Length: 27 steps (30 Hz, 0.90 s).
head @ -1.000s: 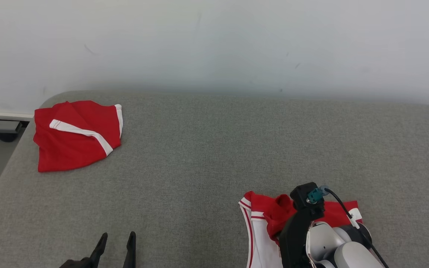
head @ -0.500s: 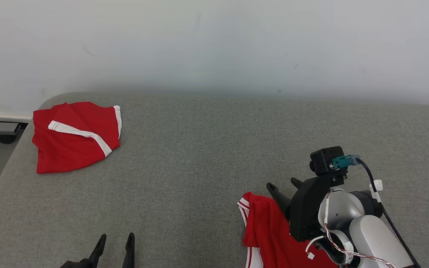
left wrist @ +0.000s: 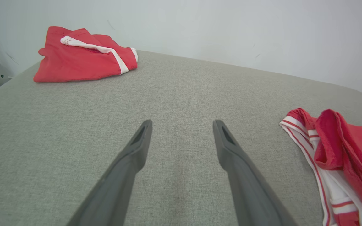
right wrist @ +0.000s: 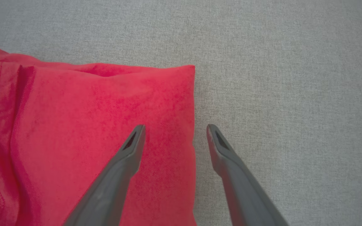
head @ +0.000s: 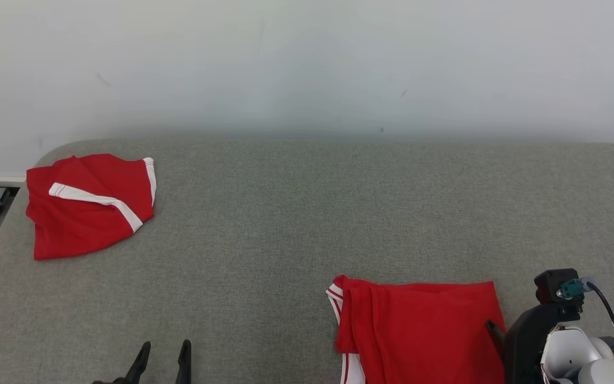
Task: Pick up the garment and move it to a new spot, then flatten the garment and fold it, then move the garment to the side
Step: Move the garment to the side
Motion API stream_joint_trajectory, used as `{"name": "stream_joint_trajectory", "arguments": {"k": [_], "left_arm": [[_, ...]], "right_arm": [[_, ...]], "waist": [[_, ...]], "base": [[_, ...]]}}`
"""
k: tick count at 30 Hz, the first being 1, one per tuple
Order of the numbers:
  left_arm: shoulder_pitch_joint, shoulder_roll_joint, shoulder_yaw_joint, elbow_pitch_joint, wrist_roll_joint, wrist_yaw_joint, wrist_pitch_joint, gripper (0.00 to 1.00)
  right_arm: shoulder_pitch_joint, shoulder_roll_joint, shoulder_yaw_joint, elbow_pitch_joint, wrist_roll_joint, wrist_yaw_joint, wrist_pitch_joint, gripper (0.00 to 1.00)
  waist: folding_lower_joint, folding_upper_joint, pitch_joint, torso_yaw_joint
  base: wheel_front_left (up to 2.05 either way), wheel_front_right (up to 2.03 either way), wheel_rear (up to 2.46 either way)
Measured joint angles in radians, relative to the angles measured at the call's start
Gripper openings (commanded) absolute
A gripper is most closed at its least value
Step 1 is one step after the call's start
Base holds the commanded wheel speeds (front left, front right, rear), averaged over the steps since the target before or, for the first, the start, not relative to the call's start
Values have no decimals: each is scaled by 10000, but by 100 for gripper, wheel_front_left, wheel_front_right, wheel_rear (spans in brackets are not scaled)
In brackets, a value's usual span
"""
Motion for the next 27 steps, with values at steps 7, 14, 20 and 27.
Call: {"name": "stream_joint_trajectory", "arguments": {"k": [7, 14, 20, 27], "left_arm": [[-62, -2, -209, -33, 10, -29, 36, 100], [-239, 17, -228, -105, 19, -29, 90, 100], [-253, 54, -217, -161, 23, -29, 92, 100], [-542, 59, -232, -205, 88, -31, 138, 100]], "right_arm": [[159, -29, -219, 420, 186, 4, -192, 100], [159, -42, -318, 915, 245, 6, -383, 100], [-62, 82, -301, 1354, 318, 6, -405, 100], [-541, 199, -278, 1944, 512, 12, -272, 0]], "waist": [[0, 0, 99, -25], [0, 0, 293, 181], [0, 0, 506, 318], [0, 0, 771, 483]], "base": [[0, 0, 0], [0, 0, 0], [0, 0, 0], [0, 0, 0]]}}
